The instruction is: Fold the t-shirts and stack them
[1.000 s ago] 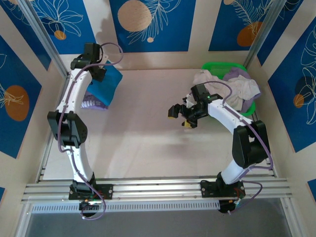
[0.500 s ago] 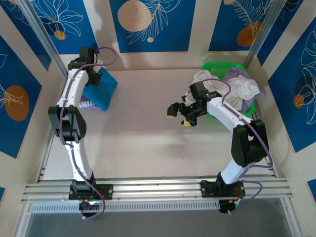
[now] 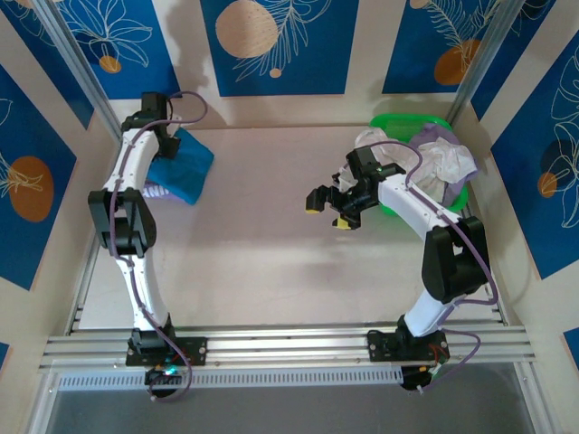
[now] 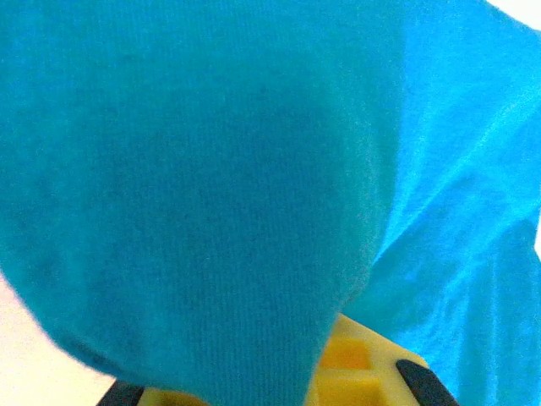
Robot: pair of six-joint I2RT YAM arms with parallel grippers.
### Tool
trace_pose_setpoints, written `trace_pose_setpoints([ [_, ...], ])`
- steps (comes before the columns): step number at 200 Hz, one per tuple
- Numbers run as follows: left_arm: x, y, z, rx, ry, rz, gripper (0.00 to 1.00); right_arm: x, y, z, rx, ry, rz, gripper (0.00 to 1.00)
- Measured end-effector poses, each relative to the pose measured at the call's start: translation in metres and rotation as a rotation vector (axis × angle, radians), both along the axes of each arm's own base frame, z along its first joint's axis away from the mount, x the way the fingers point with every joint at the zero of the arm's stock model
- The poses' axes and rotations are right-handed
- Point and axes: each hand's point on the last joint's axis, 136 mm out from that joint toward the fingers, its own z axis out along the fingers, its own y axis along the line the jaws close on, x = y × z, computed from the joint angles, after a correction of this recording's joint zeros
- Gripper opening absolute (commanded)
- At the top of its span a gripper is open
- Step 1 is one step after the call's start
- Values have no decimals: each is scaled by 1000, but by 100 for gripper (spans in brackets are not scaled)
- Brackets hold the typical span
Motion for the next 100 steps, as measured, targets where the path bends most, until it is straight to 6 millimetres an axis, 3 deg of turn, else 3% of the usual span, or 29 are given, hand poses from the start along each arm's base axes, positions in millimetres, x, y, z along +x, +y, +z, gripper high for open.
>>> trace_pose_setpoints([
  [61, 0, 42, -34, -22, 50, 84, 0, -1, 1, 3, -5, 6, 10, 99],
  [100, 0, 53, -49, -46, 65, 106, 0, 3, 7, 10, 1, -10, 22, 99],
])
